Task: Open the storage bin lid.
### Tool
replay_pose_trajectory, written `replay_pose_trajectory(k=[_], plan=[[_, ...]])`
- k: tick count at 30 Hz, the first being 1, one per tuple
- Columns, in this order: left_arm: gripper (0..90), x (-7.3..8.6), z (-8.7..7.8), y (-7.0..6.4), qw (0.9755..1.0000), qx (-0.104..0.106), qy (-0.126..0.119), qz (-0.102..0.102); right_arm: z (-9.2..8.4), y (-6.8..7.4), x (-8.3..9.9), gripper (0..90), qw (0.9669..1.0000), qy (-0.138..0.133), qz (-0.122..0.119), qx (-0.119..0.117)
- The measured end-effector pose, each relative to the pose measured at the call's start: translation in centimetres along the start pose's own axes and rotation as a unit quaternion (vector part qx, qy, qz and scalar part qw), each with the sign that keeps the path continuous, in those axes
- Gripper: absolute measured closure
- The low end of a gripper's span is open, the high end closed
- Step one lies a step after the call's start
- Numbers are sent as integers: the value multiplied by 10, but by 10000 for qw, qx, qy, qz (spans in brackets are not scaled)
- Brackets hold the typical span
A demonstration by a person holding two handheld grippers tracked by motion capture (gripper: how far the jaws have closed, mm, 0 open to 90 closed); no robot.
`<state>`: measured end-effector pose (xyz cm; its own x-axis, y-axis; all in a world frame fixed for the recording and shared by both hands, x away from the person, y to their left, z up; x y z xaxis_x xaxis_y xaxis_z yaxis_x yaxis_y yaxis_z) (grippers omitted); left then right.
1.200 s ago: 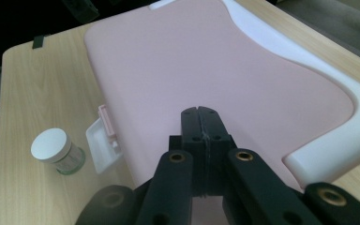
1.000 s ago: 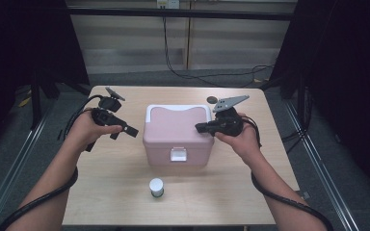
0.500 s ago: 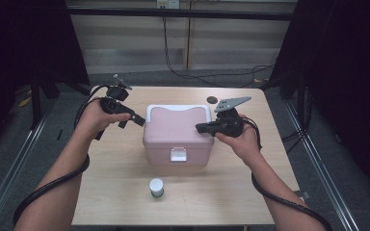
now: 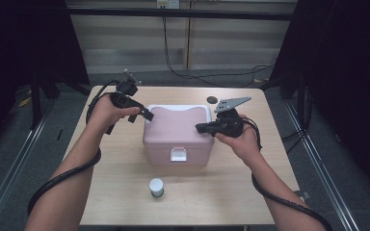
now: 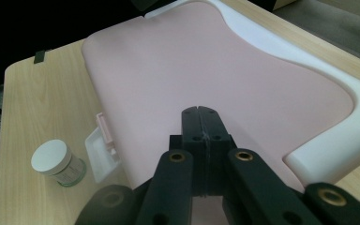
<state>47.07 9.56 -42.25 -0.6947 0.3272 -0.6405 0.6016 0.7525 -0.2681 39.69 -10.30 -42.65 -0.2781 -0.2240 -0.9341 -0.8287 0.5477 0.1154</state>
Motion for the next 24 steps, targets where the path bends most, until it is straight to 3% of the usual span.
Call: replay_pose_trajectory(k=[11,24], plan=[[183,-8,17,-11,10000,25,41,-18,0,0,0,900,10000,11,-20,10],[185,-15,22,-13,10000,11,28,-10,0,1,0,900,9999,83,-102,50]])
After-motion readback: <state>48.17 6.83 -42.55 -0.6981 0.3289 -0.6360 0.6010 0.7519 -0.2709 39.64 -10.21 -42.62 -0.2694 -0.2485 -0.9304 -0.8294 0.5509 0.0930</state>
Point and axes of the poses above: each handheld gripper's, and its own axes: z roughly forward along the jaws, x roughly out of its underside, y roughly to its left, the point moved 10 cm from there along z, roughly forward along the jaws, and after that the axes turned 14 degrees about -y, right-handed, at the moved point
